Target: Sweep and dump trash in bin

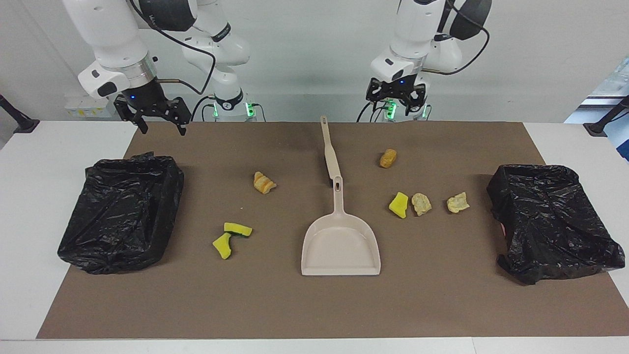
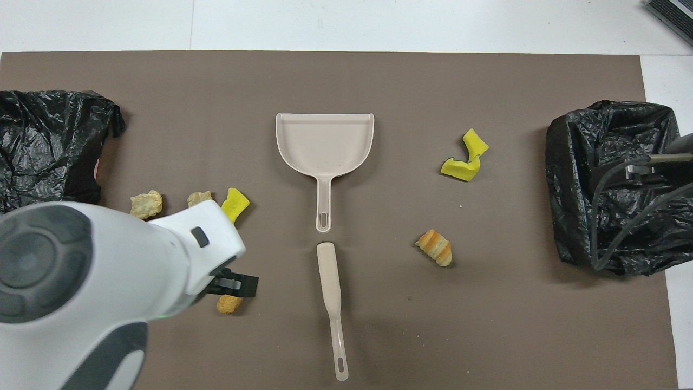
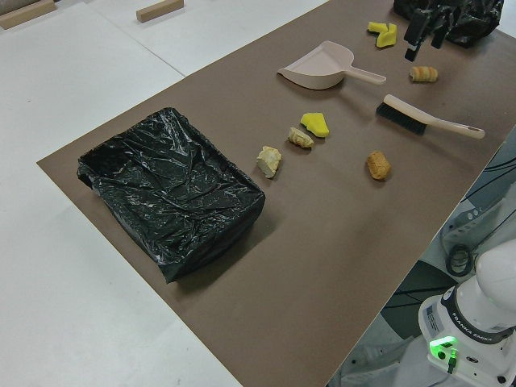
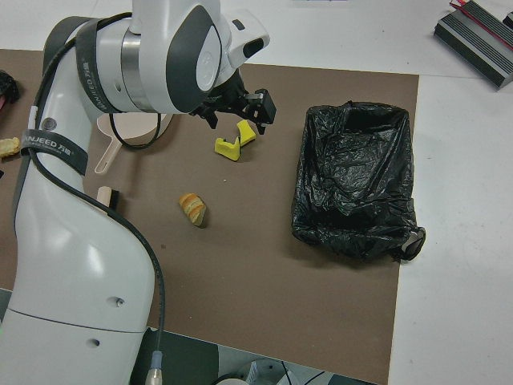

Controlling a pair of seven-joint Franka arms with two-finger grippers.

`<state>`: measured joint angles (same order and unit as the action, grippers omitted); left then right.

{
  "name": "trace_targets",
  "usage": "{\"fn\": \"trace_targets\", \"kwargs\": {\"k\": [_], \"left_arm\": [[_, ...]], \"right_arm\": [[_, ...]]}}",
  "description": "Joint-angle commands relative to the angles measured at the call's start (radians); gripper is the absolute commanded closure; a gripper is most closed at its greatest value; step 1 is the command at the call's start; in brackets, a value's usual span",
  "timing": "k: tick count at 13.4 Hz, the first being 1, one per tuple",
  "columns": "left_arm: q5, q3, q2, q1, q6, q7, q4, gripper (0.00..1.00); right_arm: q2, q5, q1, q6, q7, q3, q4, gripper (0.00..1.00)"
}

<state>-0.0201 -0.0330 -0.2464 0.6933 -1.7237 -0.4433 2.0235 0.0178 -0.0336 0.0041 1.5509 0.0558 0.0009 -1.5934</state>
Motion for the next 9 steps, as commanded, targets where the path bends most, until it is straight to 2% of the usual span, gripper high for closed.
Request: {"fn": "trace_targets", "kwargs": {"k": [1,5,7,9], "left_arm": [[-0.001,-0.018,-0.047,0.095,-0.101,-0.115,0.113,0.0],[-0.017,-0.018,-0.033,0.211,-0.238,-0.234,0.208,0.0],[-0.017,-0.019,0.048,0.289,-0.316,-0.329,0.231,0.0],[-0.017,-0.018,0.099,0.317,-0.431,-0.396,0.274,0.0]], "right_arm": [[0.019,0.02,-0.013,0.009,-0.022,0.005,-0.02,0.0],[0.019,0.02,-0.013,0.009,-0.022,0.005,-0.02,0.0],[0.019,0.02,-0.013,0.009,-0.021,0.005,-0.02,0.0],[0.019,0.02,-0.013,0.009,-0.022,0.005,-0.02,0.0]]}}
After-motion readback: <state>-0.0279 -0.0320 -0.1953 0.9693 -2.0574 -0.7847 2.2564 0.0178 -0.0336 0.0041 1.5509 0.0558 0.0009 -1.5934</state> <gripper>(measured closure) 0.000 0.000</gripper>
